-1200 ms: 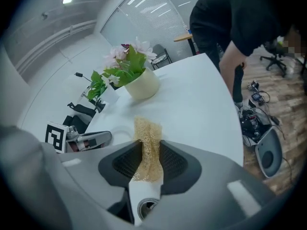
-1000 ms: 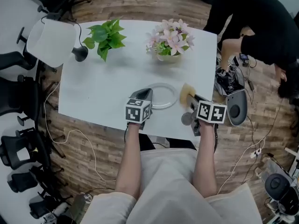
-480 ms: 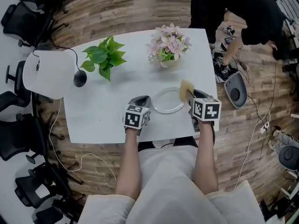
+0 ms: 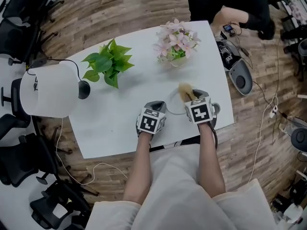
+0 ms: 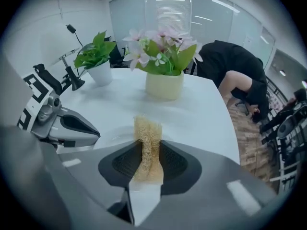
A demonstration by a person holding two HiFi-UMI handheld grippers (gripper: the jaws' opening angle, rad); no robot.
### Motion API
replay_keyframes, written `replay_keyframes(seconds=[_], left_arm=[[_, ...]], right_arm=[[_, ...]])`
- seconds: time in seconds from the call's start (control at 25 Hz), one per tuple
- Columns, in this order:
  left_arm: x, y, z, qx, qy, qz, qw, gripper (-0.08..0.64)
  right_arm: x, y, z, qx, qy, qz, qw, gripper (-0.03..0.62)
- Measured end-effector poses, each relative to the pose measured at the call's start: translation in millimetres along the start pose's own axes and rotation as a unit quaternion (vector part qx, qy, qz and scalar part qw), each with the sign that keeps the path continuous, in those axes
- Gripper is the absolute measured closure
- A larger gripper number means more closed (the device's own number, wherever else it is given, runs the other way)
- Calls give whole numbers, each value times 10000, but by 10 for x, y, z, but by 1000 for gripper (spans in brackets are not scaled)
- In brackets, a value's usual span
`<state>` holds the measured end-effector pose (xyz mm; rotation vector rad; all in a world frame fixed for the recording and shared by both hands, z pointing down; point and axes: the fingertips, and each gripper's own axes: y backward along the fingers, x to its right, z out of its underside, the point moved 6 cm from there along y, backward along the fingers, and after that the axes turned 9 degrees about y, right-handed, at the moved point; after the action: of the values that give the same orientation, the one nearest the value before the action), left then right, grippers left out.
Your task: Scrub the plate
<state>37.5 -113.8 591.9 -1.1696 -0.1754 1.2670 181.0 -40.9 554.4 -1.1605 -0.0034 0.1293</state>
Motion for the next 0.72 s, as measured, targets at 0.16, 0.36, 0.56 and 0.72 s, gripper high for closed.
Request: replay_keyframes(seconds=[0.16, 0.36, 0.56, 0.72], left_arm=[[4, -5, -7, 39, -72, 140, 9999, 560], [28, 52, 24, 101, -98, 352, 9993, 559], [9, 201, 111, 207, -112, 418, 9988, 560], [-66, 317, 231, 249, -84, 380, 9989, 559]], right_arm=[[-179, -33, -55, -197, 379, 216, 9989, 459], [-408, -16, -89, -248, 465, 191, 9984, 459], [-547, 23, -82, -284, 439, 203, 9984, 459], [-674, 33, -79, -285, 466, 200, 9983, 459]])
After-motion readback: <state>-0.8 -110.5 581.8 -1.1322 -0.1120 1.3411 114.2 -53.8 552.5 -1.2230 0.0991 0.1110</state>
